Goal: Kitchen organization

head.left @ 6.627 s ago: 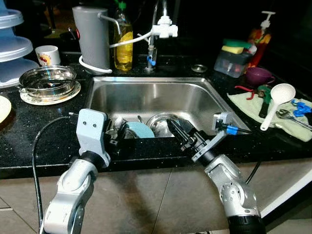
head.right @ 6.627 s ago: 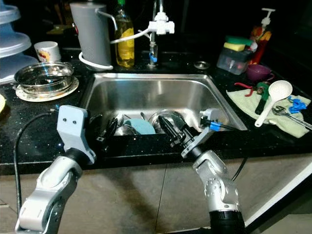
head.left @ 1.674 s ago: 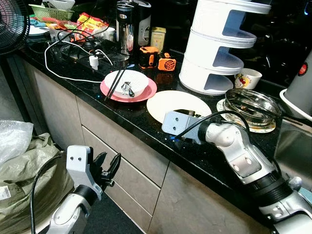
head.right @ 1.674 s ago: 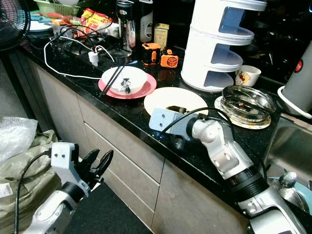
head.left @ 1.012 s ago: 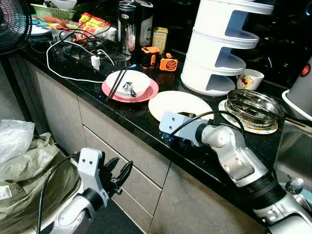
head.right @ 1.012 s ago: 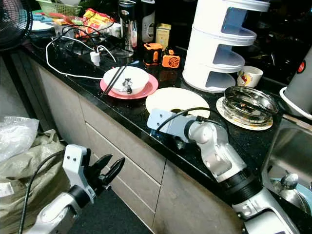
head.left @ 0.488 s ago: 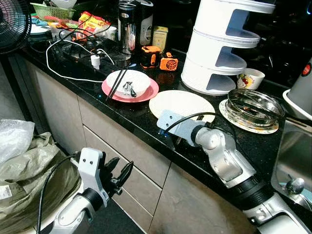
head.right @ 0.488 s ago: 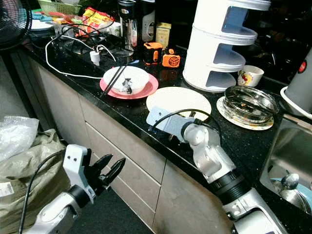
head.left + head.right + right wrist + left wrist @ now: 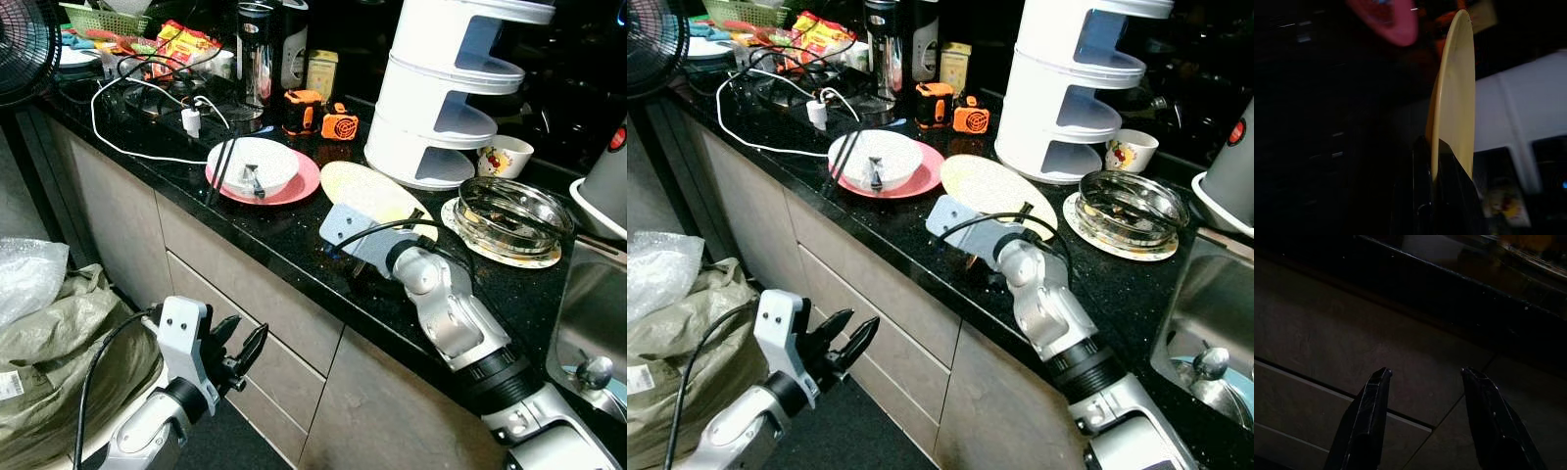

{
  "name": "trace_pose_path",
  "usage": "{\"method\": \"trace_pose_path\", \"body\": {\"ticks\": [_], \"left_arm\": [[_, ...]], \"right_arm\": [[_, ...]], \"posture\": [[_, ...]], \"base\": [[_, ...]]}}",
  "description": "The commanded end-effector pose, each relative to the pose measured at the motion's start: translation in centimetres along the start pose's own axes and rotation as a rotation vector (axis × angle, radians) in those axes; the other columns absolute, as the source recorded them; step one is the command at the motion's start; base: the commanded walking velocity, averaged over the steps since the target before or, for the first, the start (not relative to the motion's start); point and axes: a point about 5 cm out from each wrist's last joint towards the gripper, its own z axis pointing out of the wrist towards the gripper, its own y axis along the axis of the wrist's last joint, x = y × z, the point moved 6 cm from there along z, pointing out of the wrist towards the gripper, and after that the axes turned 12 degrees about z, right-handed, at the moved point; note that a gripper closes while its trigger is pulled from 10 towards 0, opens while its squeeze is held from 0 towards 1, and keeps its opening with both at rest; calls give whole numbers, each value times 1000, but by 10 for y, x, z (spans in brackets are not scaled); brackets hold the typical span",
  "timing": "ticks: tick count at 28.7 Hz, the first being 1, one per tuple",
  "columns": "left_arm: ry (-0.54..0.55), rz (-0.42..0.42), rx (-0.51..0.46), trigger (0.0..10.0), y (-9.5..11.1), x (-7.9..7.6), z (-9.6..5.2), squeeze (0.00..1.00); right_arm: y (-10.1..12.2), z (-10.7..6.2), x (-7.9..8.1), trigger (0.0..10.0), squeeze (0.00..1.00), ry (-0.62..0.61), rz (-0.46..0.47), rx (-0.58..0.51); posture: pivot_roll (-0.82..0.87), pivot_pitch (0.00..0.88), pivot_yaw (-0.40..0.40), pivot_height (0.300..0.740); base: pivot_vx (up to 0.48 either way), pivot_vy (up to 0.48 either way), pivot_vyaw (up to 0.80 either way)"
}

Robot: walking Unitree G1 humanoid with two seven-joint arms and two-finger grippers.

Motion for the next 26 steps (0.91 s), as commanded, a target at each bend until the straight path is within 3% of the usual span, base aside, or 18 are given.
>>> {"method": "trace_pose_path", "body": {"ticks": [1,5,9,12,13,14,16,18,19,20,22,23,24,25,26], "left_arm": [[-12,2,14,10000,-4,-2,0,0],[-11,1,14,10000,-4,-2,0,0],[-12,0,13,10000,-3,-2,0,0],[-11,-4,9,10000,-3,-2,0,0],[-11,-4,9,10000,-3,-2,0,0],[-10,-4,7,10000,-2,-1,0,0],[-9,-4,5,10000,-2,-1,0,0],[-8,-4,3,10000,-2,-1,0,0],[-8,-4,3,10000,-2,-1,0,0],[-9,-2,-1,10000,-1,-2,-1,0],[-11,0,-8,10000,1,-2,-1,0],[-9,-3,-15,10000,2,-1,-1,0],[-8,-5,-20,10000,3,-1,-1,0],[-8,-9,-26,10000,4,-1,-1,0],[-10,-11,-29,10000,5,-1,-2,0]], "right_arm": [[0,0,-11,0,0,-36,-10,-6],[6,0,-16,0,0,-62,38,-44],[27,-2,-25,0,0,-77,222,-168],[49,-7,-41,0,0,-90,464,-296],[49,-7,-41,0,0,-90,464,-296],[63,-13,-53,0,0,-94,621,-387],[74,-18,-61,0,0,-78,748,-458],[83,-23,-64,0,0,-45,853,-528],[83,-23,-64,0,0,-45,853,-528],[93,-31,-71,0,0,-2,1037,-623],[98,-38,-80,235,0,29,1196,-702],[99,-41,-84,2627,0,46,1266,-738],[100,-44,-89,6706,0,56,1313,-768],[99,-49,-97,10000,0,76,1395,-811],[97,-53,-105,10000,0,93,1459,-851]], "posture": [[111,0,-109,740],[112,0,-109,740],[111,0,-108,740],[112,0,-110,740],[112,0,-110,740],[110,0,-110,740],[110,0,-111,740],[113,0,-112,740],[113,0,-112,740],[113,0,-113,740],[114,0,-113,740],[112,0,-112,740],[112,0,-111,740],[112,0,-111,740],[107,0,-109,740]], "base": [[0,0,0],[0,0,0],[0,0,0],[0,0,0],[0,0,0],[0,0,0],[0,0,0],[0,0,0],[0,0,0],[0,0,0],[0,0,0],[0,0,0],[0,0,0],[0,0,0],[0,0,-469]]}}
